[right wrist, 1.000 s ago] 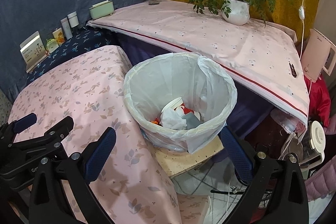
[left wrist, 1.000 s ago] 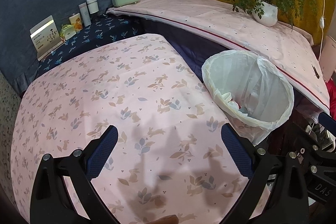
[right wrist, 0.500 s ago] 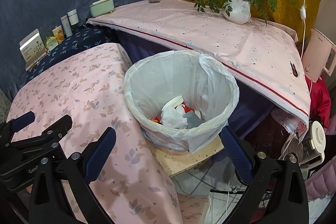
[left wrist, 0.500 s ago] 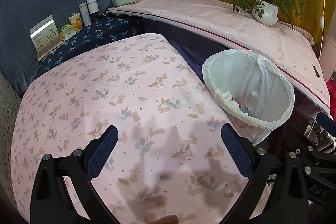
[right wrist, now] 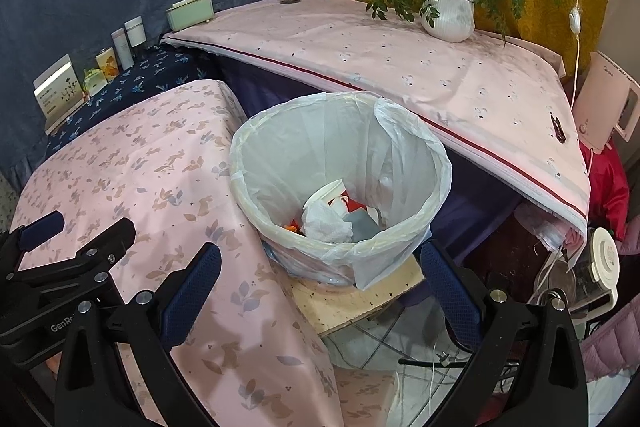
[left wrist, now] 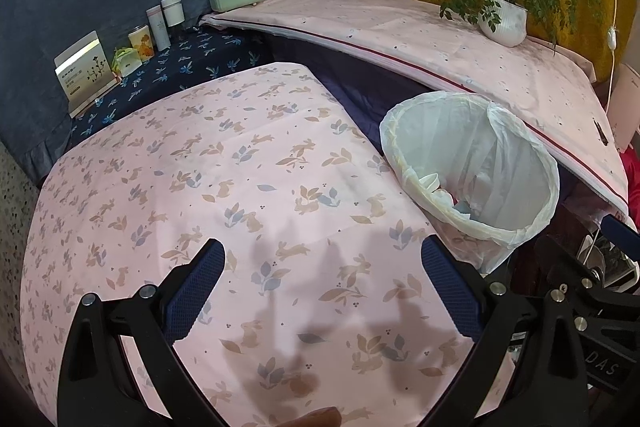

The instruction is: Collect trash

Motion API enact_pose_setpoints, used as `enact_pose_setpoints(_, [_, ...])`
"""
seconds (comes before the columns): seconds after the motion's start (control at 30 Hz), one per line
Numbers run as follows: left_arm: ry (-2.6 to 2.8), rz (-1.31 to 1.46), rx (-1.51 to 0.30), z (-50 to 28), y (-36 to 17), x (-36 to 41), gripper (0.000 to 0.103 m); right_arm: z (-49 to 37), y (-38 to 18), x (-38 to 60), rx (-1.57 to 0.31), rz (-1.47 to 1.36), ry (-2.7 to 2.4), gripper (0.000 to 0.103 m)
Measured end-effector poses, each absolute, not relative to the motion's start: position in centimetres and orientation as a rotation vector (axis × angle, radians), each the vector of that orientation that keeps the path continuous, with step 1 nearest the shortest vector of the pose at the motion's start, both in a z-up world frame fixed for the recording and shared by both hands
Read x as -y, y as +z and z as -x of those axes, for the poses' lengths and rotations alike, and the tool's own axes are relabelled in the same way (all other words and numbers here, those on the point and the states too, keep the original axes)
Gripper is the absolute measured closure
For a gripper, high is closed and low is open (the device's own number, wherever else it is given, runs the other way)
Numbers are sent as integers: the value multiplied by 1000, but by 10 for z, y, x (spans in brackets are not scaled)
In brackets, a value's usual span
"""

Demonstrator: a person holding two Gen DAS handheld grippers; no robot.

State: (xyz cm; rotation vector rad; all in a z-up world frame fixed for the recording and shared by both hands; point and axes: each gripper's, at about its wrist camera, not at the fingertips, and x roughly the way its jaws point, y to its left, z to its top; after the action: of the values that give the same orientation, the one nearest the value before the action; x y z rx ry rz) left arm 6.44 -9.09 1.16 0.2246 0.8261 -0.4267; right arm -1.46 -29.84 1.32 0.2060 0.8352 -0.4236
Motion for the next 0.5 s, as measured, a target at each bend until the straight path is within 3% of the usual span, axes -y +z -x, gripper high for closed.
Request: enact_pose_setpoints(0.5, [-422,-227,-824,-64,11,94,9,15,13,303,-844,-203,-433,7])
